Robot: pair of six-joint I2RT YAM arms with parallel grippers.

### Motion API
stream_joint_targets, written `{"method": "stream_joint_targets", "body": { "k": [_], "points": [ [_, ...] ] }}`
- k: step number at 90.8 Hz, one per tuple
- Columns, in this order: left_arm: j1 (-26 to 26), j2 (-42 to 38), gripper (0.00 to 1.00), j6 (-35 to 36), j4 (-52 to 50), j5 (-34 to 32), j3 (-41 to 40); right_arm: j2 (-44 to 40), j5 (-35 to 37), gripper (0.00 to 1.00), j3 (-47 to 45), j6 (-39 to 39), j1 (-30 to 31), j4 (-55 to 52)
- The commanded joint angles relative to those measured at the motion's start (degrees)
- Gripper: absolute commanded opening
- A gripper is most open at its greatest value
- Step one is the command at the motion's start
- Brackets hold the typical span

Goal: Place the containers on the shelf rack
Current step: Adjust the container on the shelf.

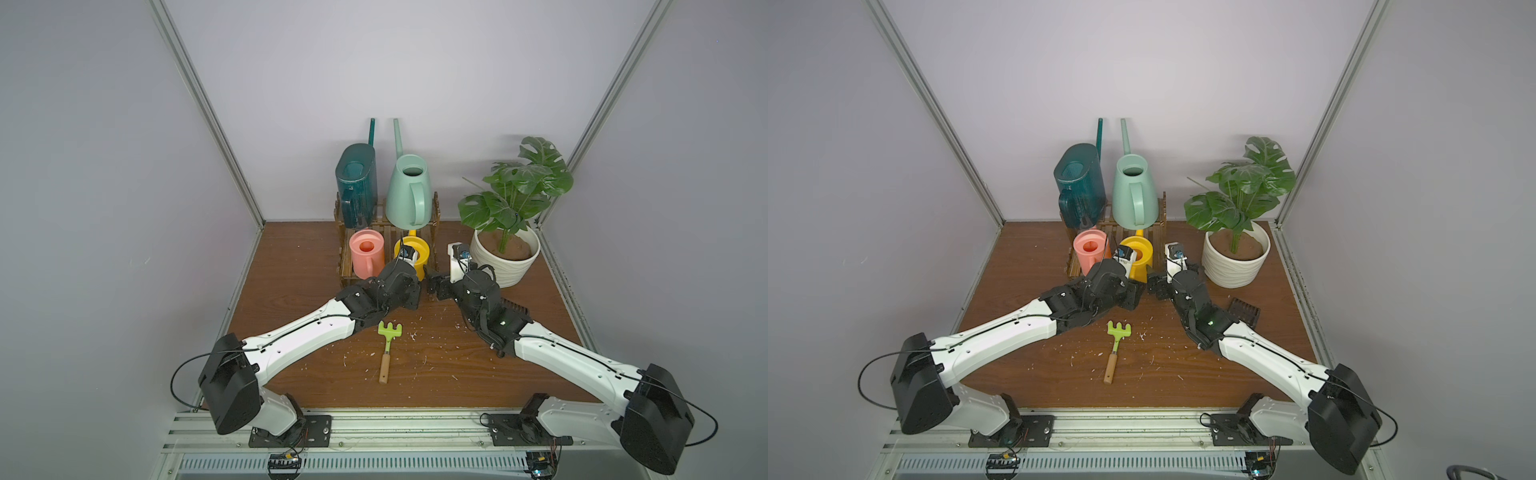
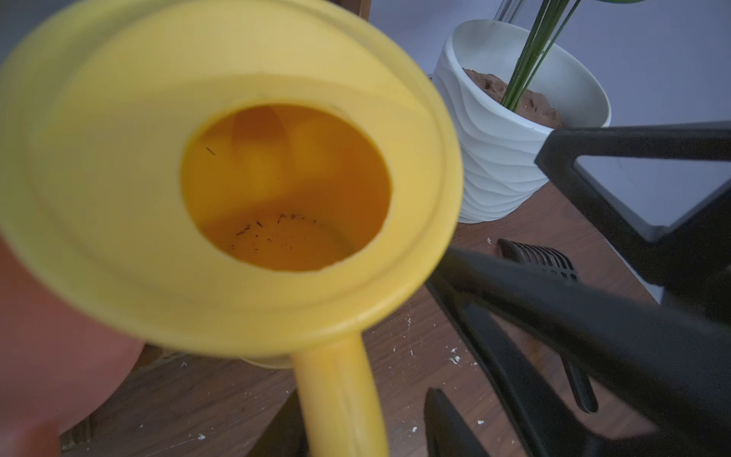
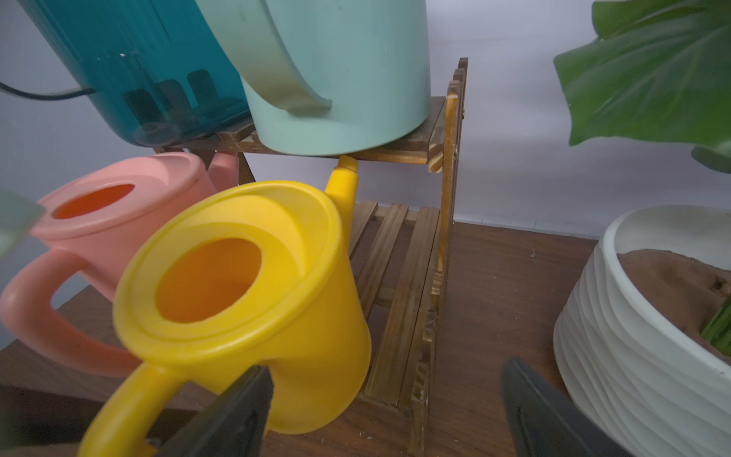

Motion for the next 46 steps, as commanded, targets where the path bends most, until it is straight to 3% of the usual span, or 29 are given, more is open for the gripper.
{"method": "stream_joint_targets", "body": {
  "k": [1, 46],
  "points": [
    [0.48, 1.18, 0.49, 0.13, 1.18, -0.61, 1.23, -0.16, 0.34, 0.92, 0.40, 0.29, -0.19, -0.16],
    [0.97, 2.48, 0.49, 1.05, 2.64, -2.27, 3.08, -2.31, 1.26, 0.92, -1.56, 1.11, -0.10, 0.02]
  ]
}}
